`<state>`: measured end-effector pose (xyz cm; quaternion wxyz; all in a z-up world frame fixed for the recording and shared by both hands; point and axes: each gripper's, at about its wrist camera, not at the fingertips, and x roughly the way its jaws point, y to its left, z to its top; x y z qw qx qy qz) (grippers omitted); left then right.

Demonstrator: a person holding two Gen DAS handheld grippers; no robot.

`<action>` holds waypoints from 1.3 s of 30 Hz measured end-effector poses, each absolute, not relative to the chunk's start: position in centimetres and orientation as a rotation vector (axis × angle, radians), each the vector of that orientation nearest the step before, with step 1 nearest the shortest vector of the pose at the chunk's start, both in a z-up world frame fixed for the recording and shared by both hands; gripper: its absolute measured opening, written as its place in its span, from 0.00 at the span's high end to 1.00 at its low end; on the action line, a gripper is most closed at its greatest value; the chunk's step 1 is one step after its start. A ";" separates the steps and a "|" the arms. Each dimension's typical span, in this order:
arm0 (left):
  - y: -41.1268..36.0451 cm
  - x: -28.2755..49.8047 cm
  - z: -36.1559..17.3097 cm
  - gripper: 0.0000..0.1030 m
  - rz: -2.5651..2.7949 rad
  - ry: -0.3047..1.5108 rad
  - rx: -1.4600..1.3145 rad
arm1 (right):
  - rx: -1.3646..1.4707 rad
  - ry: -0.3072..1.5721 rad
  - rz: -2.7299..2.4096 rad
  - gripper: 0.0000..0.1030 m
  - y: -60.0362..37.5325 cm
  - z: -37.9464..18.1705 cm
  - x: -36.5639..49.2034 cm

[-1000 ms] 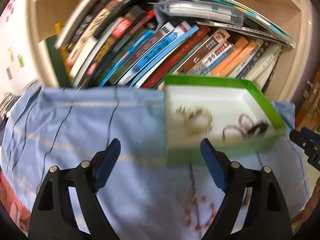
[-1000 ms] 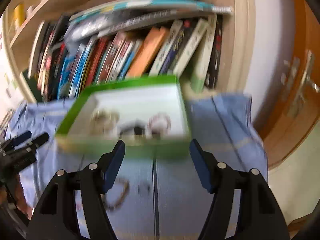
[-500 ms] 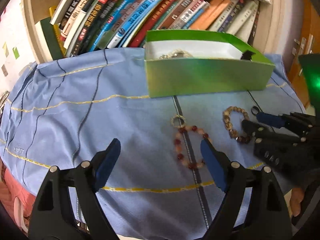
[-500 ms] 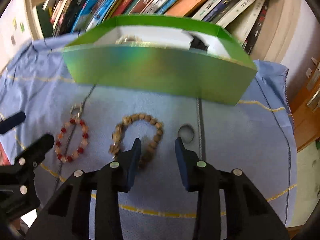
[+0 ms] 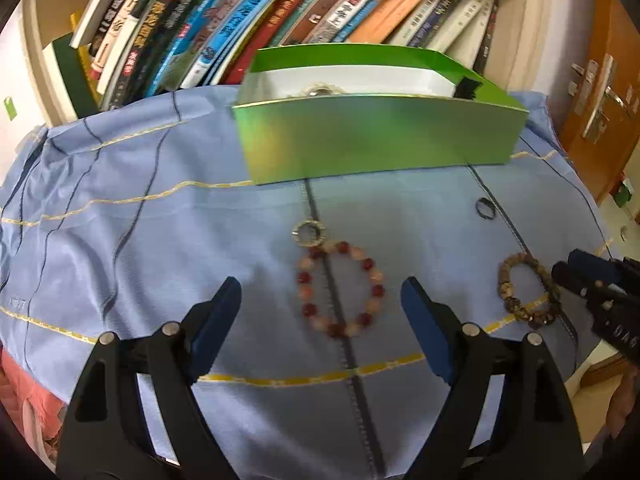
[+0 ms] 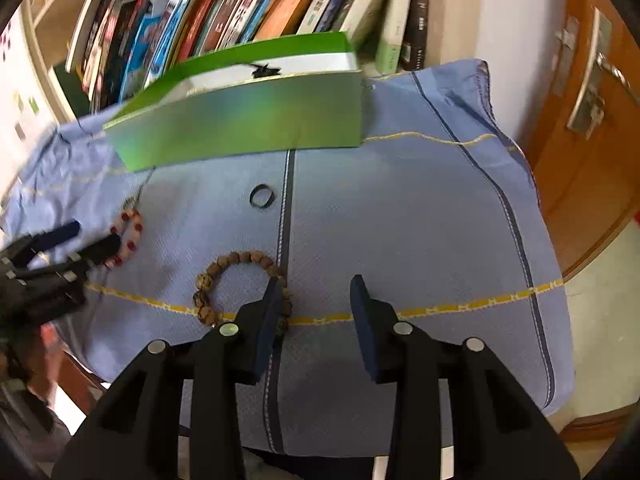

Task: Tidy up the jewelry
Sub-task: 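Move the left tool to the red bead bracelet while the right tool approaches the wooden bead bracelet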

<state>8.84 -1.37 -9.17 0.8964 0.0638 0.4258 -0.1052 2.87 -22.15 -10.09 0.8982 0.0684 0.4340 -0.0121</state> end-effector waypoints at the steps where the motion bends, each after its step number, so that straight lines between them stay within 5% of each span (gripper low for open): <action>1: -1.6 8.8 -9.3 0.21 -0.224 0.885 0.135 | 0.144 0.894 -0.023 0.64 -22.1 -10.0 2.8; 15: 1.0 9.2 -9.4 0.23 -0.181 0.895 0.080 | 0.148 0.896 0.020 0.54 -20.1 -10.2 3.7; 20: 0.9 9.6 -10.3 0.48 -0.167 0.925 0.101 | 0.138 0.910 0.015 0.54 -19.9 -10.7 3.9; 23: 0.7 9.5 -10.5 0.52 -0.178 0.929 0.106 | 0.126 0.908 0.008 0.54 -19.6 -10.9 3.9; 39: -0.7 8.2 -10.6 0.52 -0.116 0.900 0.133 | 0.105 0.881 -0.103 0.54 -18.9 -11.1 4.2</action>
